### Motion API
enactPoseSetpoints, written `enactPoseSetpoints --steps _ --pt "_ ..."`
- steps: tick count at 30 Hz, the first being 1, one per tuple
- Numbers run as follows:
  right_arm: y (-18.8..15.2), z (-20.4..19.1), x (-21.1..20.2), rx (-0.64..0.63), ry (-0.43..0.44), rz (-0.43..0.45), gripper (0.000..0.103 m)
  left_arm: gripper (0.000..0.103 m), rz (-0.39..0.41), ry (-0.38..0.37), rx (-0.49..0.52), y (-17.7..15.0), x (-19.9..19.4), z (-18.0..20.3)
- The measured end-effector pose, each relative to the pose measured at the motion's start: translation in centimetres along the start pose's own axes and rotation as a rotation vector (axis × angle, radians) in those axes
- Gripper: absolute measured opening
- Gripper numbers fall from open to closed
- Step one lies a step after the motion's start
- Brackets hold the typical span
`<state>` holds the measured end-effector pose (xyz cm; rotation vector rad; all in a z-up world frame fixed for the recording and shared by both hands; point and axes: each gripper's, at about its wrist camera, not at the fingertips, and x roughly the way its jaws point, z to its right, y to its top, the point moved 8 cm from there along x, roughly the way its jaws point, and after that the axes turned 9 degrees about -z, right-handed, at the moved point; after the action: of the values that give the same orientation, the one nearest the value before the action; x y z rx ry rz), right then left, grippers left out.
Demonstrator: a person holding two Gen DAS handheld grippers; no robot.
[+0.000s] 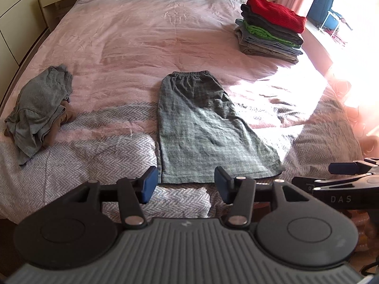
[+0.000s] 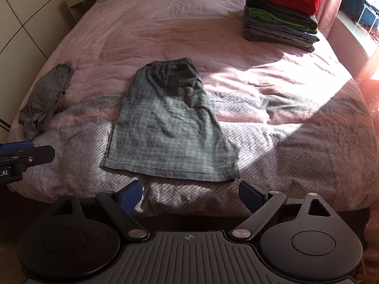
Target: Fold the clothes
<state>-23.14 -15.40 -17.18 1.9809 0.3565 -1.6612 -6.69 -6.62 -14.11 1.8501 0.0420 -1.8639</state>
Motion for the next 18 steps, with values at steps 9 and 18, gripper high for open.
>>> enactPoseSetpoints --steps 9,18 --pt "-2.3 -1.3 -0.3 0.077 -0.027 0.002 0.091 0.051 0.006 0.02 0.047 -0.9 -0.4 -1.8" --pt "-3.3 -2.6 -0.4 0.093 -0.038 0.003 0.091 0.052 0.005 0.02 0.071 -1.2 -0.3 -2.6"
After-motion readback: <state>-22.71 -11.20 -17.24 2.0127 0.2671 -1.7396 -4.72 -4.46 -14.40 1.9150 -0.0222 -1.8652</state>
